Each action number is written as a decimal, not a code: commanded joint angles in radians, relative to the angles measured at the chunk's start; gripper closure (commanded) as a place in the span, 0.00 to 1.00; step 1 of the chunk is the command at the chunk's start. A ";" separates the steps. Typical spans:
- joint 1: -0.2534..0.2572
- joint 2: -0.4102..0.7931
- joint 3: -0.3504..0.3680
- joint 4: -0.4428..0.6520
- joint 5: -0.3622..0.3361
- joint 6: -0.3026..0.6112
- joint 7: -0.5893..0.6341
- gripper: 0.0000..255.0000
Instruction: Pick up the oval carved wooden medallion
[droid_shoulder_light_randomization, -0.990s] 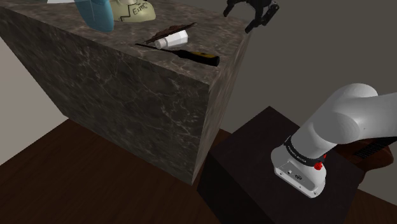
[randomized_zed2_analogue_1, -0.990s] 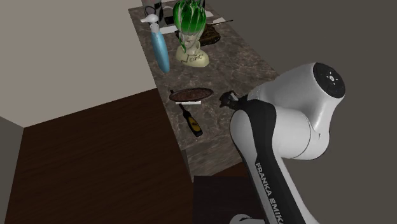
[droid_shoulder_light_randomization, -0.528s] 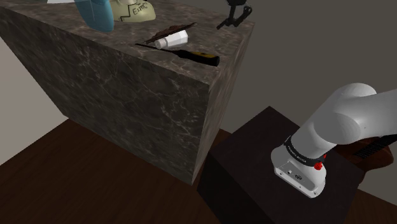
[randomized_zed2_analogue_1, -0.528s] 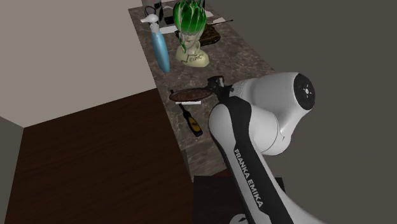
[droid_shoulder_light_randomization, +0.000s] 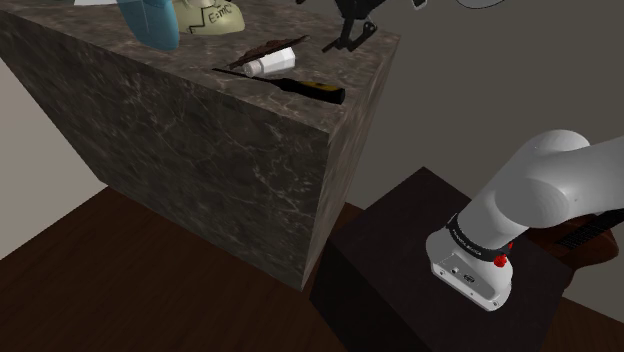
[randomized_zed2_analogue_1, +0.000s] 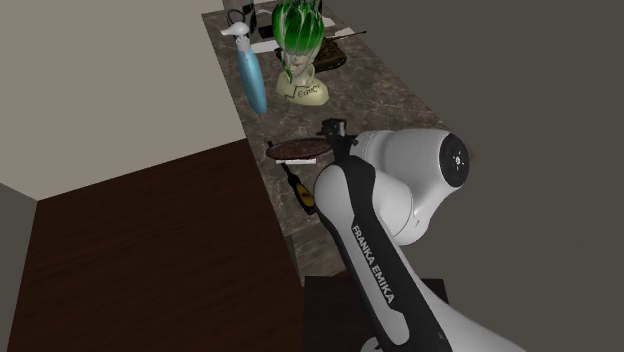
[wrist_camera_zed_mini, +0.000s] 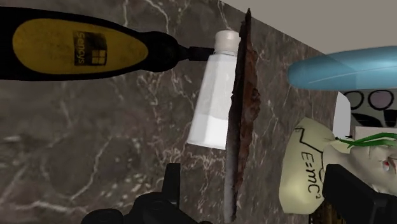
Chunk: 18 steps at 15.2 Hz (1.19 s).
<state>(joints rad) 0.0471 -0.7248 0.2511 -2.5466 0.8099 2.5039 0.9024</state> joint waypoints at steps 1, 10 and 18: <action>0.013 0.009 0.000 -0.027 0.023 0.034 -0.025 0.00; 0.013 0.009 -0.002 -0.027 0.023 0.034 -0.026 1.00; -0.012 -0.003 -0.003 0.028 -0.019 -0.029 0.019 1.00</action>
<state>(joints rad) 0.0406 -0.7251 0.2491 -2.5307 0.7998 2.4887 0.9118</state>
